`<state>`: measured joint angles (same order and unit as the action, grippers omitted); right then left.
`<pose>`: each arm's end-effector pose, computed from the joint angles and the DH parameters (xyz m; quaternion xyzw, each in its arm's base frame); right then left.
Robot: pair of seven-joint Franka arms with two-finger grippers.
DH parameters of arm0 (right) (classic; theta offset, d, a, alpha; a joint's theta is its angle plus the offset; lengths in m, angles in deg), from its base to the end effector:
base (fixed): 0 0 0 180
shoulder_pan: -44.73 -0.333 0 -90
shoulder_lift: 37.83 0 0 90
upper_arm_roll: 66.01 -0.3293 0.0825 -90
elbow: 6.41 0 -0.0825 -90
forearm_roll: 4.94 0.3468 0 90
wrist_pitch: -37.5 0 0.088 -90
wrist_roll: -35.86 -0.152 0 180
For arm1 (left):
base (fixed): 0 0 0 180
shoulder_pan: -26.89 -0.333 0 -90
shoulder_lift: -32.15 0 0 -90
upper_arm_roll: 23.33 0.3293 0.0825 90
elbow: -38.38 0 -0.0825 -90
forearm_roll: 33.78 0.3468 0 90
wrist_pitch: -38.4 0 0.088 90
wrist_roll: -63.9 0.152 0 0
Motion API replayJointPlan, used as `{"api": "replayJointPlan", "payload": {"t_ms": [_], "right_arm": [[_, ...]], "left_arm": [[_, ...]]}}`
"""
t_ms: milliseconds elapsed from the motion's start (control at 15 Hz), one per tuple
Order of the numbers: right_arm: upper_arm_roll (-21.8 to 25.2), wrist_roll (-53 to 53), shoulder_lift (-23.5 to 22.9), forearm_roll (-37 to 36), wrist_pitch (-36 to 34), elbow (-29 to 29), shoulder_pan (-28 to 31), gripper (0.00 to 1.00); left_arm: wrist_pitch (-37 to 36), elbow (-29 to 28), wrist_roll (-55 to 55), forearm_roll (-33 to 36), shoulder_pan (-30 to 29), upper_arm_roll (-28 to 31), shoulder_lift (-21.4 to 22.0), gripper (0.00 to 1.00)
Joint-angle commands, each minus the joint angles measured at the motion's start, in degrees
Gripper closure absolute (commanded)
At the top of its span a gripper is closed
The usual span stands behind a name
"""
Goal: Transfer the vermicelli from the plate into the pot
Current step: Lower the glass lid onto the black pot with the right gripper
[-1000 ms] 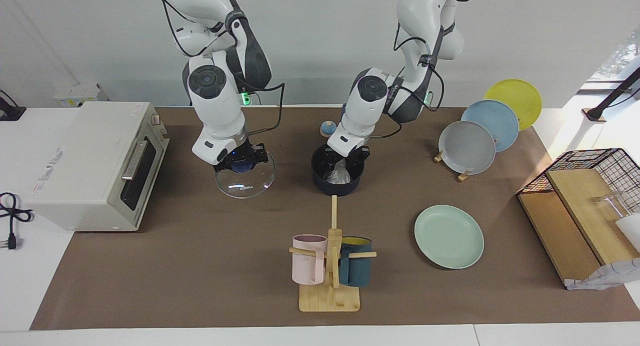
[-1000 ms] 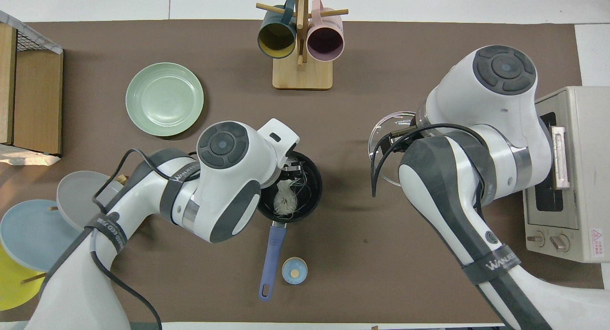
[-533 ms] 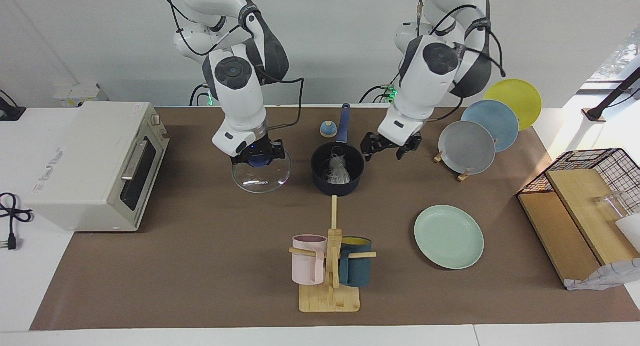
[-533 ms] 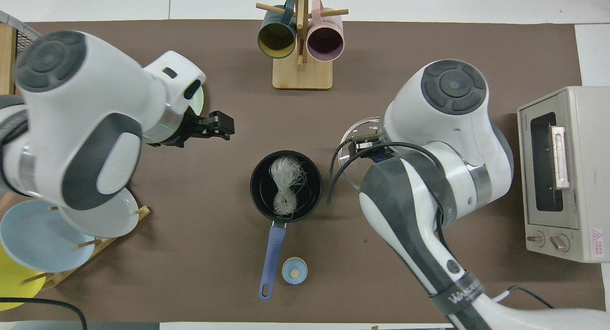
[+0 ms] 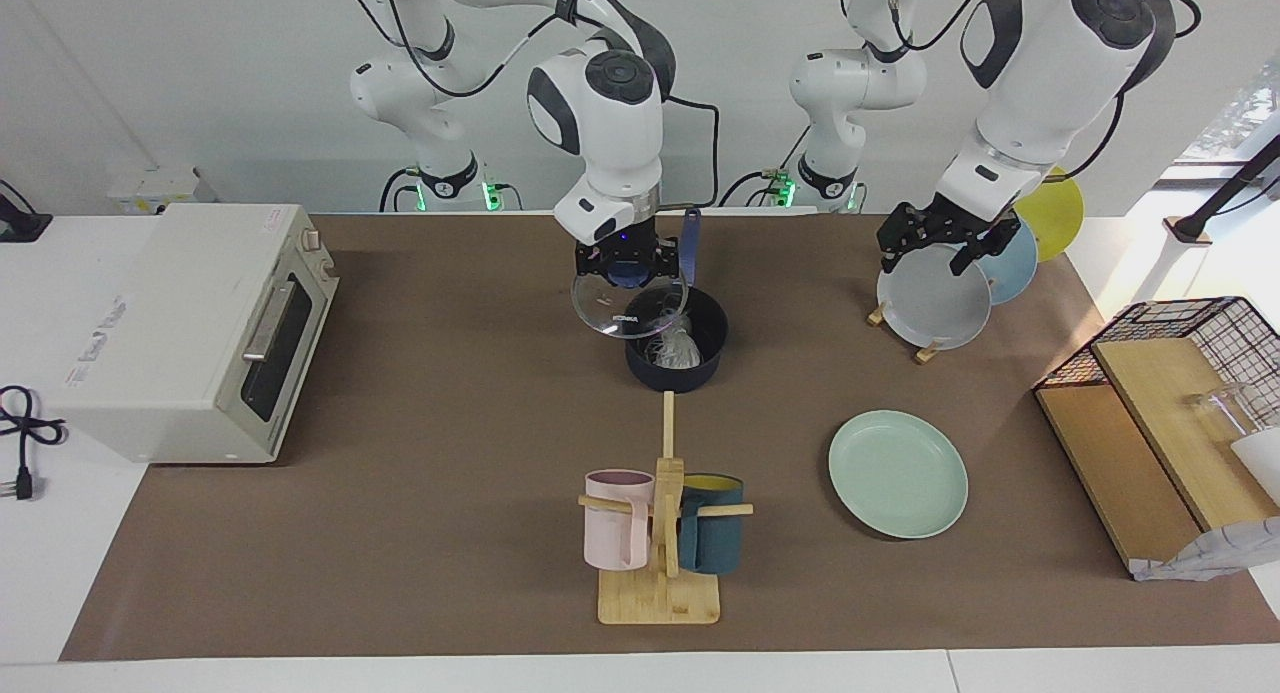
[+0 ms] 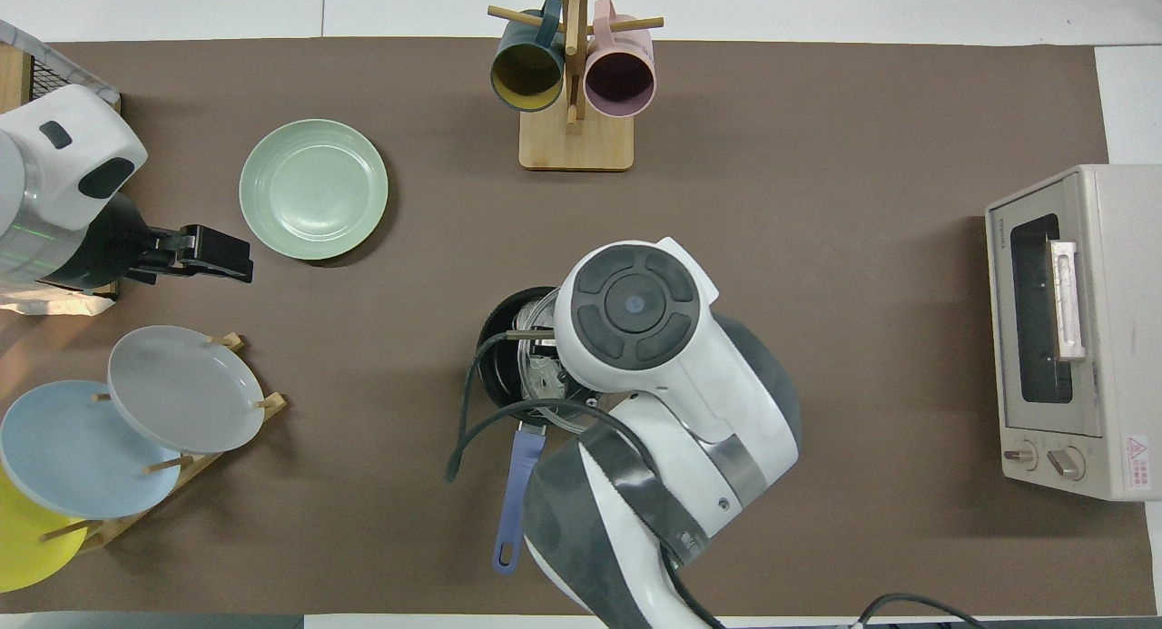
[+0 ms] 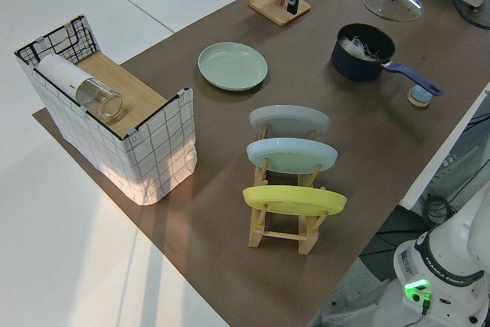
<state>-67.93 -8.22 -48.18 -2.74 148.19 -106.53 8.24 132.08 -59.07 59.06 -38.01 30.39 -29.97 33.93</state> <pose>0.4545 0.3646 0.4466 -0.9982 0.0565 0.0124 0.0171 0.4983 -0.1008 0.5578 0.9983 -0.0431 -0.0219 0.0324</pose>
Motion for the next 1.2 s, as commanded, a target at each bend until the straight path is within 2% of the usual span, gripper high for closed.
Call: {"api": "replayJointPlan", "payload": {"t_ms": [0, 133, 333, 600, 800, 1133], "right_arm": [[-0.1, -5.5, -2.6, 1.0, 3.6, 0.3, -2.4, 0.7], [-0.1, -8.3, -4.7, 0.4, 5.1, 0.6, -5.1, 0.7], [-0.1, -8.8, -5.4, 0.4, 5.9, 1.1, -4.5, 0.7], [0.0, -10.1, -7.6, 0.0, 7.7, 0.7, -5.5, 0.69], [0.0, -10.1, -8.6, -2.3, 8.4, 0.9, -5.5, 0.68], [-0.1, -10.1, -8.7, -4.0, 8.5, 0.8, -5.6, 0.68]], "left_arm": [[-2.7, 0.1, -0.2, 1.2, -0.4, -0.7, 1.1, 0.0], [-5.8, 3.4, -0.4, 1.4, -0.5, -0.7, 0.3, 0.0], [-10.3, 8.3, -0.3, 6.1, 0.1, -0.9, -1.6, 0.0], [-11.8, 9.8, -0.7, 6.8, 1.7, -0.5, -2.5, 0.0], [-12.2, 10.2, -4.1, 6.3, 5.2, 3.7, -2.1, 0.0], [-11.6, 10.2, -3.7, 6.3, 3.2, 3.6, -2.0, 0.0]]}}
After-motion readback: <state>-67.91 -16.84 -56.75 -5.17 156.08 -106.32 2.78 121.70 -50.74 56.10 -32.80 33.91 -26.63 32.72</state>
